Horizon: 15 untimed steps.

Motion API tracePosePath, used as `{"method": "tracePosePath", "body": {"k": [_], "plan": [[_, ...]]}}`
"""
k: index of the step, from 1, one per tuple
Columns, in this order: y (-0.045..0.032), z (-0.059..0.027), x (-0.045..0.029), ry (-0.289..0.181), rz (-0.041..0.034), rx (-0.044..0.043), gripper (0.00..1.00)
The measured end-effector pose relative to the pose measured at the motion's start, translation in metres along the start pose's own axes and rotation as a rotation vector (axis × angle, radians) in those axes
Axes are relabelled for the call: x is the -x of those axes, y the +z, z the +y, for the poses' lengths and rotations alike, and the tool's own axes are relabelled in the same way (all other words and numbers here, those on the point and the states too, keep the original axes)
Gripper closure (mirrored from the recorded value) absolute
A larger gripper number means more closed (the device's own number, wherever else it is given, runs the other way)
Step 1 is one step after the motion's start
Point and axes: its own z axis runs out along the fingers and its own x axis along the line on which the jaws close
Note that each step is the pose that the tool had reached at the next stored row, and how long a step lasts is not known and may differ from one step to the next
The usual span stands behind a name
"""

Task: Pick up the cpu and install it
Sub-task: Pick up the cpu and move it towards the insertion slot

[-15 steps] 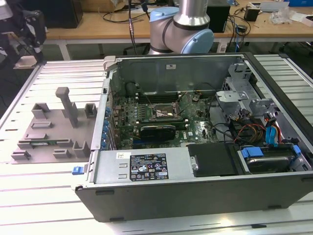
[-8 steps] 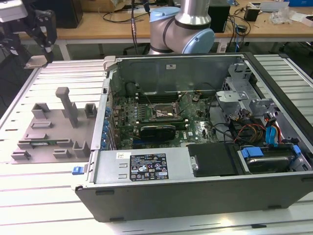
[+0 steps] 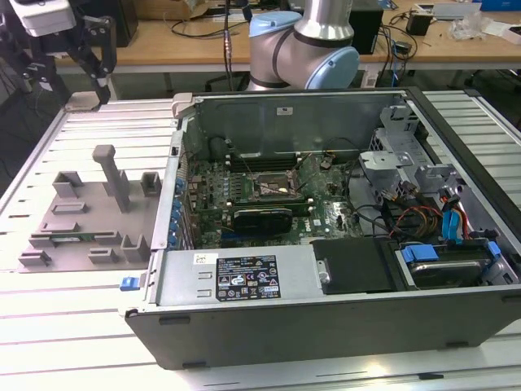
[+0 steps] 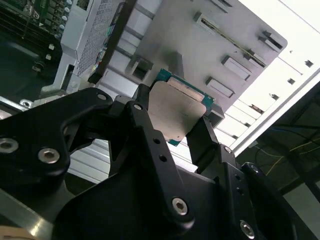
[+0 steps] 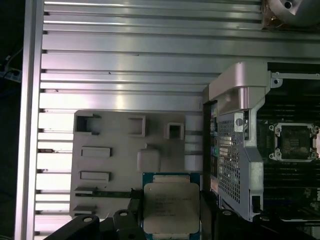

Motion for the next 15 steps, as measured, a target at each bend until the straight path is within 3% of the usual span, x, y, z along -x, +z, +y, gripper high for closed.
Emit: {"method": "tracePosePath", "body": {"k": [15], "plan": [[0.0014, -0.0007, 0.0395, 0.0, 0.0, 0.0, 0.45]]}}
